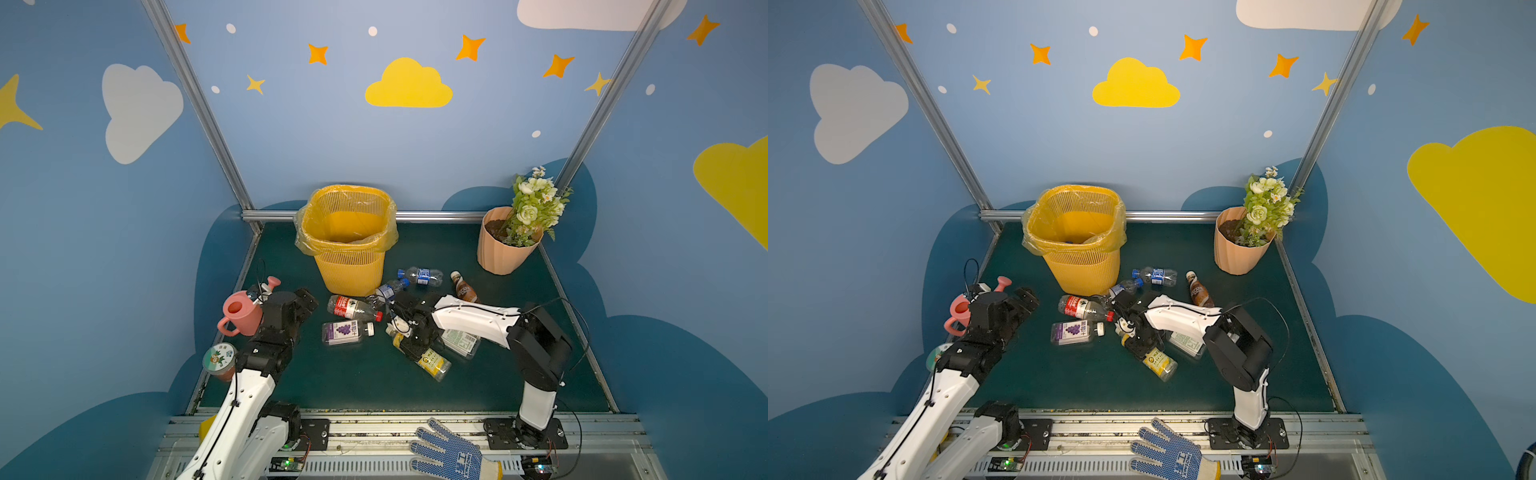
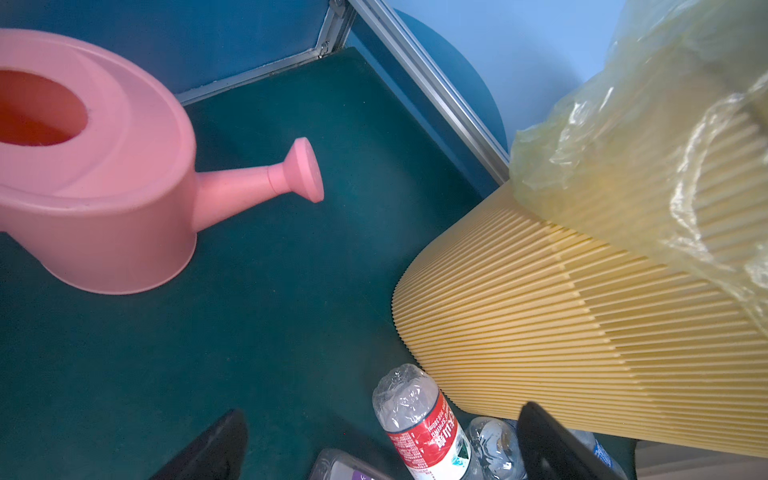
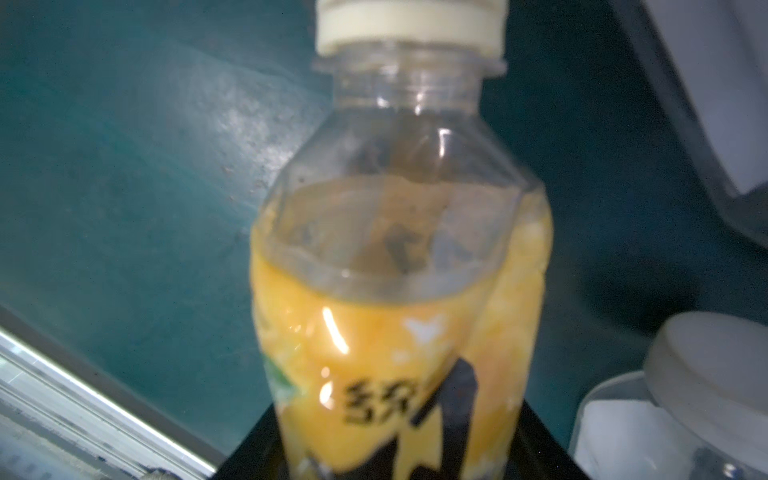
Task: Throw the plastic bottles in the bin
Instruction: 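Lift the yellow-label bottle with the right gripper toward the bin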
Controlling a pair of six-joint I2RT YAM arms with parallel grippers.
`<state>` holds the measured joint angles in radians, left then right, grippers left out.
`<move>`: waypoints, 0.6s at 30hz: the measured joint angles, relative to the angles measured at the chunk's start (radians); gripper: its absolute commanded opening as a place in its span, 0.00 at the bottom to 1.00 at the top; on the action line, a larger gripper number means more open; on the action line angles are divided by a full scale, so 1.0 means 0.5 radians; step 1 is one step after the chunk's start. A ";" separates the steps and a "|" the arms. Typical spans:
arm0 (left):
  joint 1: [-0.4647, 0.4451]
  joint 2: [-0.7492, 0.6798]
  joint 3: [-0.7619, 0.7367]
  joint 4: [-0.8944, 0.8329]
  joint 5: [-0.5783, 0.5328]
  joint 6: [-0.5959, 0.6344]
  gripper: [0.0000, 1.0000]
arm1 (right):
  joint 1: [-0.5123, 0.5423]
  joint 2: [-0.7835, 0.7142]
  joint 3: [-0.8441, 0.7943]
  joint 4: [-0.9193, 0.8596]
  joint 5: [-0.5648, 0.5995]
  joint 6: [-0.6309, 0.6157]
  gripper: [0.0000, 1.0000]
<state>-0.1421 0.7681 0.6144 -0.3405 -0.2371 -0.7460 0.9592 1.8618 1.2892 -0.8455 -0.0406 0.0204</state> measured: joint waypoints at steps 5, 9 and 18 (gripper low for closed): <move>0.000 -0.002 -0.034 -0.001 0.001 -0.006 1.00 | -0.008 -0.134 0.002 0.037 -0.027 0.001 0.53; 0.001 -0.001 -0.073 -0.001 0.002 -0.013 1.00 | -0.056 -0.414 -0.010 0.163 -0.094 0.001 0.52; 0.002 0.002 -0.108 -0.001 0.010 -0.035 1.00 | -0.346 -1.337 -0.294 0.931 -0.068 0.059 0.50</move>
<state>-0.1410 0.7689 0.5602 -0.3408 -0.2321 -0.7635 0.7864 1.1934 1.1423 -0.3801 -0.0746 0.0498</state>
